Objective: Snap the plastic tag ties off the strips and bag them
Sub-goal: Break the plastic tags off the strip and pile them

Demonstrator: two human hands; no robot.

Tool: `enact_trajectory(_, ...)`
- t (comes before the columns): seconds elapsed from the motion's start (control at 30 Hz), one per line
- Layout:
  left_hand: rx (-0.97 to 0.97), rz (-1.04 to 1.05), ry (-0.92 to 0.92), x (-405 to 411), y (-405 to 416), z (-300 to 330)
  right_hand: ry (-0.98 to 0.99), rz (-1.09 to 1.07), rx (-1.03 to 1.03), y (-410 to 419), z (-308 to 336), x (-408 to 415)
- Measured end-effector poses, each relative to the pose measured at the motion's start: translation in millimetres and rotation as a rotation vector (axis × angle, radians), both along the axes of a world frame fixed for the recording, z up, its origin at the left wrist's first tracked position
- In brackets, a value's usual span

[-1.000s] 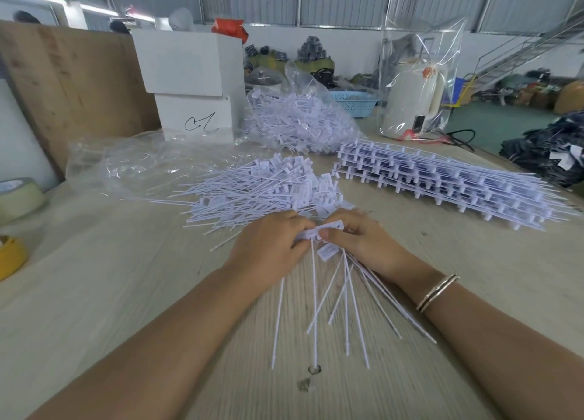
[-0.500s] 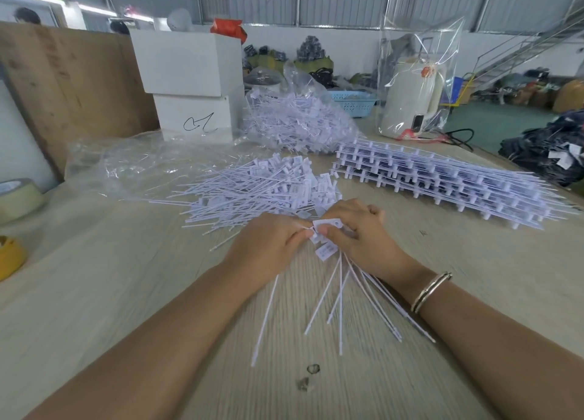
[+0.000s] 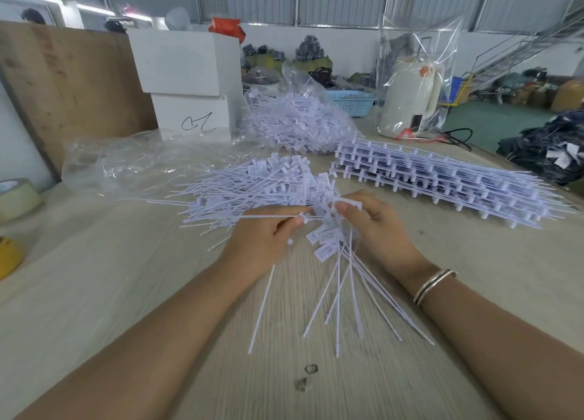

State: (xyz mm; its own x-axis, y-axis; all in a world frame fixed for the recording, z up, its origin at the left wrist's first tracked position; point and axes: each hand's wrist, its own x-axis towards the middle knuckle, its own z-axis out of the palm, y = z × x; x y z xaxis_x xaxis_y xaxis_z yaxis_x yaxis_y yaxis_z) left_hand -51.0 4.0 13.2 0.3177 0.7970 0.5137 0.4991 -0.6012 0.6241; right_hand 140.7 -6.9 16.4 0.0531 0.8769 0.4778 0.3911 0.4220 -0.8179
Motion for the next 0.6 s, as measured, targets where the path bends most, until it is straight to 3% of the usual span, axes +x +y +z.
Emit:
enact_trajectory(0.27,0.158,0.022,0.117,2.0,1.7,-0.6,-0.605,-0.139,-0.116,3.6,-9.0,-5.1)
enact_trajectory(0.5,0.128,0.038,0.159,2.1,-3.0,2.3,-0.390,-0.164,0.007,-3.6,-1.4,-7.6)
enact_trajectory(0.6,0.147,0.045,0.228,5.0,-6.5,2.5,-0.388,-0.143,0.012,-7.2,-0.8,-11.6)
